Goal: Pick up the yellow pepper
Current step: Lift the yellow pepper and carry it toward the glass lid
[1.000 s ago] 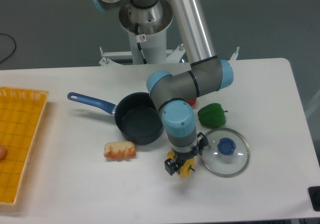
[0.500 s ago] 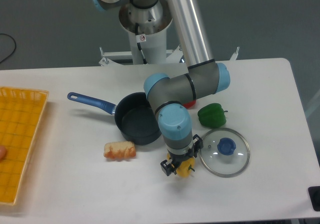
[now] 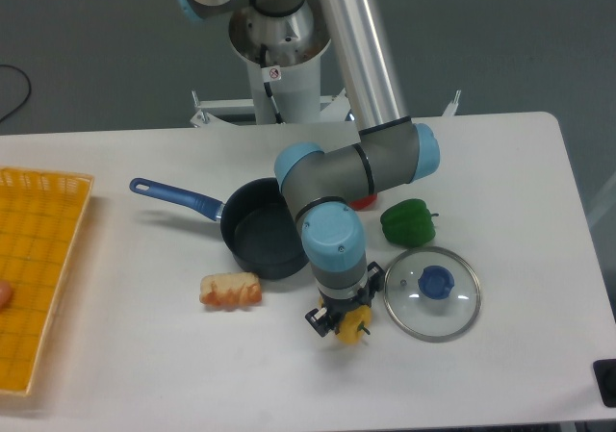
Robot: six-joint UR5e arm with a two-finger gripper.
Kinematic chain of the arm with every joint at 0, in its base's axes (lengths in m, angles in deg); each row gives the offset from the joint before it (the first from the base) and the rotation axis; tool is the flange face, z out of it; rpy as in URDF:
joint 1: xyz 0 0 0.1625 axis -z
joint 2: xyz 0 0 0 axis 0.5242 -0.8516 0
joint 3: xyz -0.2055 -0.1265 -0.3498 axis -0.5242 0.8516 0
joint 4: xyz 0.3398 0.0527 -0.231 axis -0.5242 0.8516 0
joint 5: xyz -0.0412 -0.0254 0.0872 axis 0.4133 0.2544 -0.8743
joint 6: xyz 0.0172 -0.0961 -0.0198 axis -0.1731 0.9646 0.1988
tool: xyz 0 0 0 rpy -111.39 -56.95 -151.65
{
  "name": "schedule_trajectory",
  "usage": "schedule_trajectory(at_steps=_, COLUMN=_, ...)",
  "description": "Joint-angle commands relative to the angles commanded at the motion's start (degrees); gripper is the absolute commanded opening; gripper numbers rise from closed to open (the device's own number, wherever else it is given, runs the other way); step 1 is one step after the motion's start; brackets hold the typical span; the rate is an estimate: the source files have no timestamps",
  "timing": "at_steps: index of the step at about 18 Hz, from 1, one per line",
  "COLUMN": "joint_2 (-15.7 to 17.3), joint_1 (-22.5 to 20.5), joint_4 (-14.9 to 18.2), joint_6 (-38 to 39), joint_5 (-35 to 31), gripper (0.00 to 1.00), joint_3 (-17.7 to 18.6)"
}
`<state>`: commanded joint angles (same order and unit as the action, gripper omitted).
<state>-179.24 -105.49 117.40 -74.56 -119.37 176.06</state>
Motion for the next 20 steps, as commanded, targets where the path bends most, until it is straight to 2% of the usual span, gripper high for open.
schedule_trajectory(at_steps=7, joint_2=4.22, joint_1=0.00, joint_4=0.35, joint_6=-14.06, joint_5=-0.35, gripper=0.59, joint_3=0.09)
schedule_trajectory(at_steps=13, joint_2=7.56, joint_1=-1.49, joint_4=1.93, joint_6=-40.41, joint_5=-0.35, gripper=0.58, joint_3=-0.26)
schedule_trajectory(at_steps=16, joint_2=8.70, joint_1=-3.42, joint_4=5.27, joint_6=-54.29, joint_5=-0.09, gripper=0.58, joint_3=-0.87)
schedule_trajectory(at_steps=20, joint_2=9.76, joint_1=-5.53, joint_4=9.57, joint_6=-69.15, joint_5=-0.35, gripper=0.58, joint_3=-1.23)
